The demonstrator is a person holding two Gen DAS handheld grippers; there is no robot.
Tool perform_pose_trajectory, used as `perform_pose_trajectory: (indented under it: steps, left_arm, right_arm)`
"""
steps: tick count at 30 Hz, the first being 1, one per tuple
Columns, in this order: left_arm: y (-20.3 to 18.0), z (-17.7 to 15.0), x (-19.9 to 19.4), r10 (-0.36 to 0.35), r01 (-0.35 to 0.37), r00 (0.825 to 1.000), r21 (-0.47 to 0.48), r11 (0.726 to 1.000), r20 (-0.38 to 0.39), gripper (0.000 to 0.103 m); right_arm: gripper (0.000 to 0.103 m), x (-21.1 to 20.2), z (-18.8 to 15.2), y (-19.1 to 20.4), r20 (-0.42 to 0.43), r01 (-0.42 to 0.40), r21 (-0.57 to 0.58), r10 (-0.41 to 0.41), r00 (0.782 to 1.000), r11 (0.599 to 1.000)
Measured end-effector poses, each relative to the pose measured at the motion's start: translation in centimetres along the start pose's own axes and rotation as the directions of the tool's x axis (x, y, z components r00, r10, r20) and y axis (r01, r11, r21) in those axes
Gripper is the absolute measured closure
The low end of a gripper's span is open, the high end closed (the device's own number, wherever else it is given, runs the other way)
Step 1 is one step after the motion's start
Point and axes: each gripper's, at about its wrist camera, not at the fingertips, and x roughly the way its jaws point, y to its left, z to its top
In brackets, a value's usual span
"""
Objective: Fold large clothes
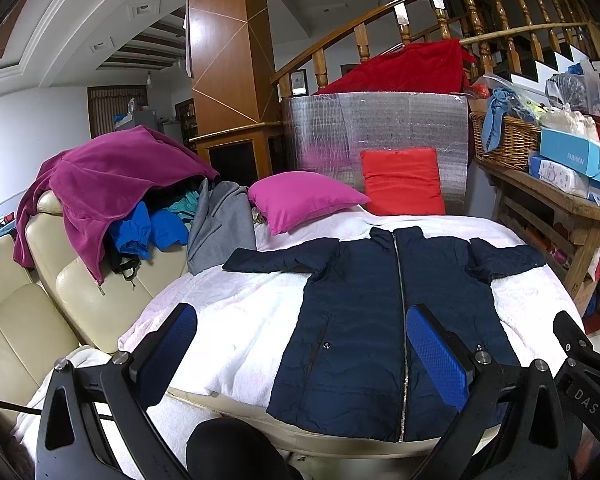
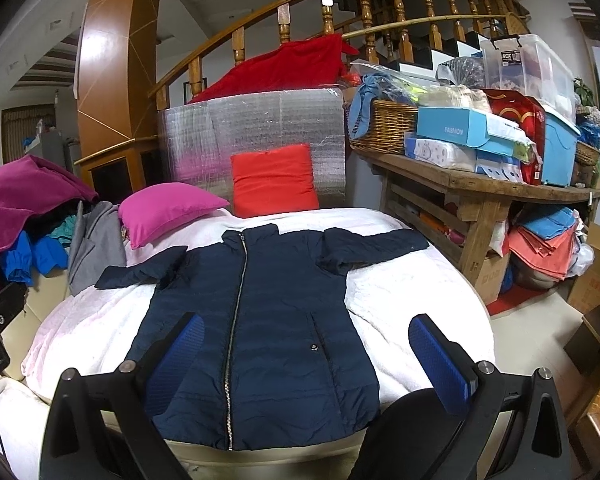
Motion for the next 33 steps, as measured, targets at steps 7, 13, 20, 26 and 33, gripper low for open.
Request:
perform_pose_trajectory:
  steps: [7,13,20,26,33]
  left_arm:
    - [-0.1,-0.1,0.0,0.0,0.0,1.0,0.001,1.0,-0.001,0.0]
    - [-0.1,0.0,0.2,-0.001,0.001,1.0,0.001,1.0,-0.005,0.0]
    - [-0.1,-0.1,0.5,0.0,0.0,1.0,0.0,1.0,-0.013,0.0]
    - [-0.3,0.0,1.5,0.002,-0.002,1.0,0.001,1.0,-0.02,0.0]
    - [-1.8,1.4,7.7,-0.092,0.09,0.99,-0.026,0.996,-0.11,0.0]
  right_arm:
    - [0.0,0.0,-0.1,0.0,-0.003,0.0,0.002,0.0,1.0,1.0]
    - [0.0,0.1,0.0,0.0,-0.007,0.0,0.0,0.0,1.0,1.0]
    - [0.0,0.6,-0.1,0.0,-0.018,0.0,-0.002,0.0,1.0,1.0]
    - [0.0,1.5,0.1,-0.2,-0.028,0.002,-0.006,-0.003,1.0,1.0]
    - [0.0,6.7,3.1,-3.3,-0.034,0.024,0.035,-0.023,0.999,0.999]
